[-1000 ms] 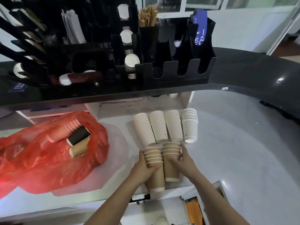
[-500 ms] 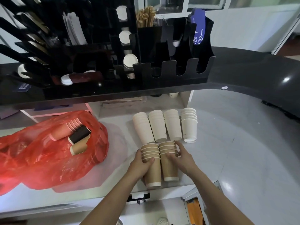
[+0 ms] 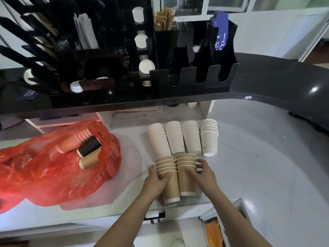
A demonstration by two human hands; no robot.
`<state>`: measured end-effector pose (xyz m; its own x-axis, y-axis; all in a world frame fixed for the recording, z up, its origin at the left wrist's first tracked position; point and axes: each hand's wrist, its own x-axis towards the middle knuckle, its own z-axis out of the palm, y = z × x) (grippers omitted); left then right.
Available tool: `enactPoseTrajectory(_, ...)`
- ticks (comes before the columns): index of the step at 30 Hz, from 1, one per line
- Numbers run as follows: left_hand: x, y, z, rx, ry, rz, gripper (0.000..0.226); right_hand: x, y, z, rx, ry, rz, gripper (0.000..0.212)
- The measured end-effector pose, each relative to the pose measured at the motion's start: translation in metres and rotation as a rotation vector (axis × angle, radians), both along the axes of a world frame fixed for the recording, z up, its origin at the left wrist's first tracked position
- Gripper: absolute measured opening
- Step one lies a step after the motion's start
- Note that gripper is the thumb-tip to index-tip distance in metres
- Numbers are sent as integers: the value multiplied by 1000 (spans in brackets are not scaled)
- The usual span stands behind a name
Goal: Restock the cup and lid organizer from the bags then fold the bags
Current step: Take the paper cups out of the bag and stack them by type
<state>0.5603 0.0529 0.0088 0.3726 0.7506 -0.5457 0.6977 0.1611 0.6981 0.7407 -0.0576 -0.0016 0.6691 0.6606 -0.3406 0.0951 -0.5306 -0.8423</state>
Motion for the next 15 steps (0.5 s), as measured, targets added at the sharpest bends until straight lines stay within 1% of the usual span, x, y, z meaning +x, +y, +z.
enactPoseTrajectory(4,-4,3,5,63,37,-49,93,-1,4,5,25,-118,-32,59)
enactPoseTrajectory(9,-11,11,16,117,36,-61,92,-8,13,18,98,-253,-43,41)
enactPoseTrajectory(11,-14,16,23,169,25,-64,83,-14,21,27,130,-261,-30,36)
enactPoseTrajectory(15,-27,33,42,300,-43,-37,60,-36,45,46,207,-193,-9,28)
